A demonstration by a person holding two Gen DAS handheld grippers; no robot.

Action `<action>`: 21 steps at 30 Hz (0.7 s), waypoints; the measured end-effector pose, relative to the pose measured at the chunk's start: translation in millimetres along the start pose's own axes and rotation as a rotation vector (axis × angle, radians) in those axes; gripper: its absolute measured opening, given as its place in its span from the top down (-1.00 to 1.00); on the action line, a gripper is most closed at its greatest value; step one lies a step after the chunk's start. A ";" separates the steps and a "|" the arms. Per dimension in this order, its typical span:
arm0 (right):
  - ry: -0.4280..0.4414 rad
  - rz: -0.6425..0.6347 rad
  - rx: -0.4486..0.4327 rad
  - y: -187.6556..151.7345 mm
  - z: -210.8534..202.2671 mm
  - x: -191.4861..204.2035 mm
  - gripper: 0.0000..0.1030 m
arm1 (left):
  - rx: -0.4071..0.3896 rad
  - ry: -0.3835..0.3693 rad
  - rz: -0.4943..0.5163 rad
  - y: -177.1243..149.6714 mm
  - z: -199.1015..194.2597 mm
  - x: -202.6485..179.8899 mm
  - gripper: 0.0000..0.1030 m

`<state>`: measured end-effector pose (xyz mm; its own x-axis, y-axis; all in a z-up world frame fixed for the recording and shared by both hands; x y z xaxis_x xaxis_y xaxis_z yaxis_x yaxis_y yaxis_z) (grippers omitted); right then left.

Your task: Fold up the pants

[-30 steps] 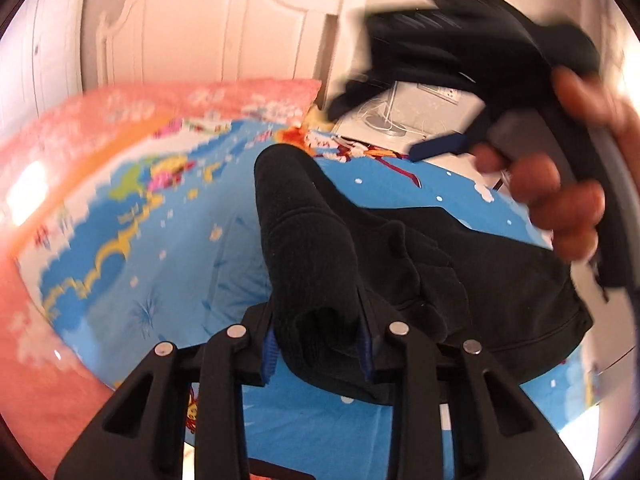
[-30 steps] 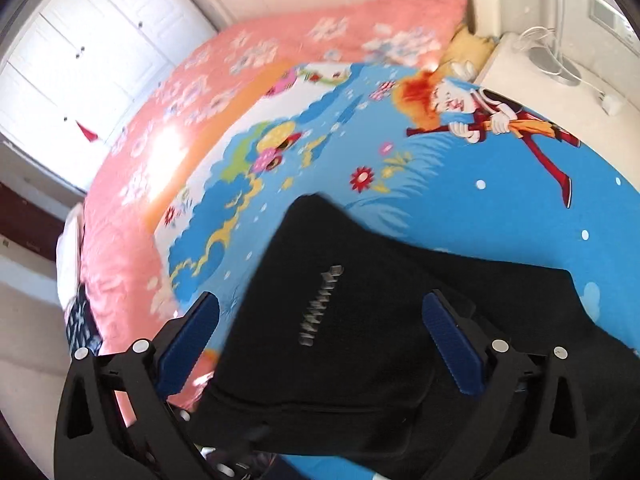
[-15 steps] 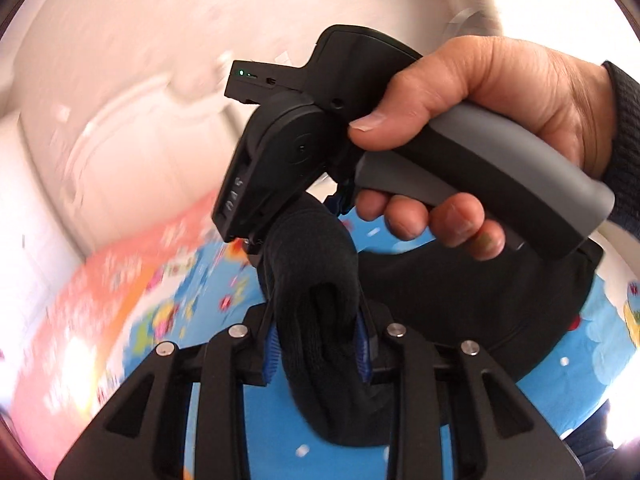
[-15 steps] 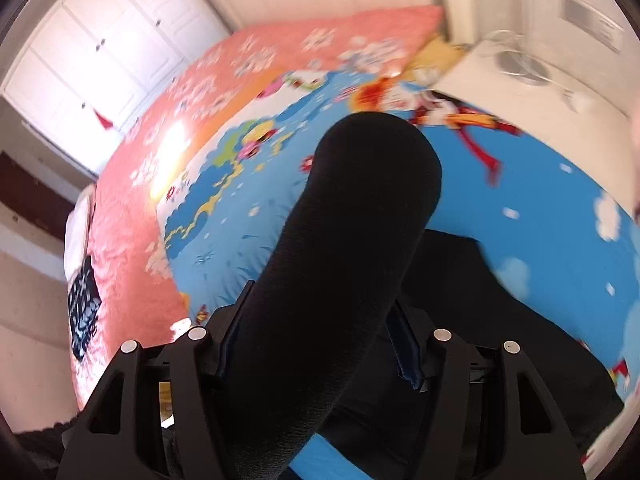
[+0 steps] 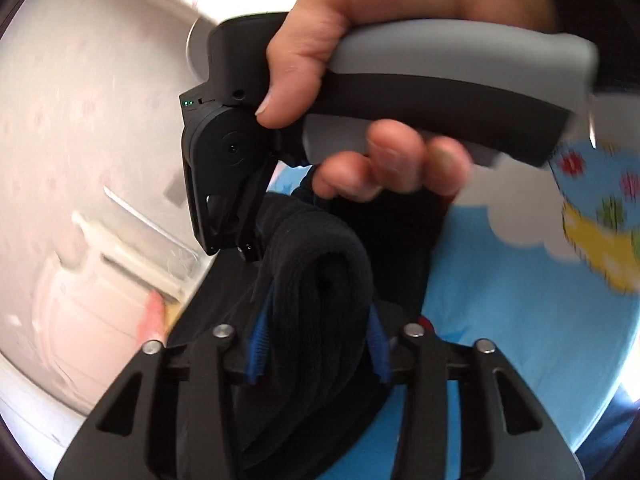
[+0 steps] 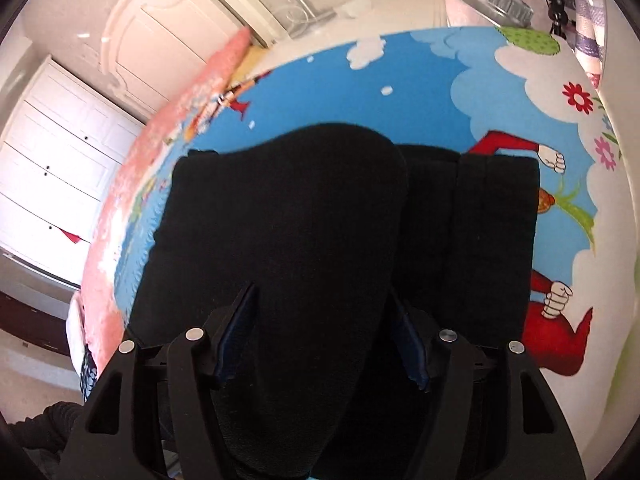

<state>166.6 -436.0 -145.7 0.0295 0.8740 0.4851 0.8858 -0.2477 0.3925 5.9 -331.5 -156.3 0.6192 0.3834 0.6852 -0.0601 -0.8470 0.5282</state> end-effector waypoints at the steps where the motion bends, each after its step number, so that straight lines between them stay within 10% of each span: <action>1: 0.005 0.007 0.000 1.5 1.3 -1.2 -0.03 | -0.007 0.021 0.015 -3.8 -1.1 0.8 0.13; 6: -0.006 -0.012 0.016 13.2 -4.8 13.2 0.44 | -0.006 0.041 0.047 1.4 -1.6 -2.4 0.45; 15: -0.144 -0.015 -0.116 29.7 -77.1 -0.2 0.52 | -0.129 0.092 0.107 52.9 -20.6 9.5 0.49; 21: -0.261 0.016 -0.036 5.1 -40.2 -38.0 0.45 | -0.107 0.015 0.150 60.7 -5.5 -31.3 0.49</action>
<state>151.3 -487.3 -130.7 0.1661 0.9469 0.2753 0.8675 -0.2731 0.4157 -21.4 -392.9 -142.9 0.5856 0.2619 0.7671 -0.2340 -0.8514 0.4694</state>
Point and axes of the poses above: each gripper's, at about its wrist camera, not at the fingertips, and z roughly the way its jaws point, x to its left, y to its top, the point moved 2 cm from there along z, roughly the way its jaws point, and after that the axes turned 2 degrees about -y, right-handed, at the moved point
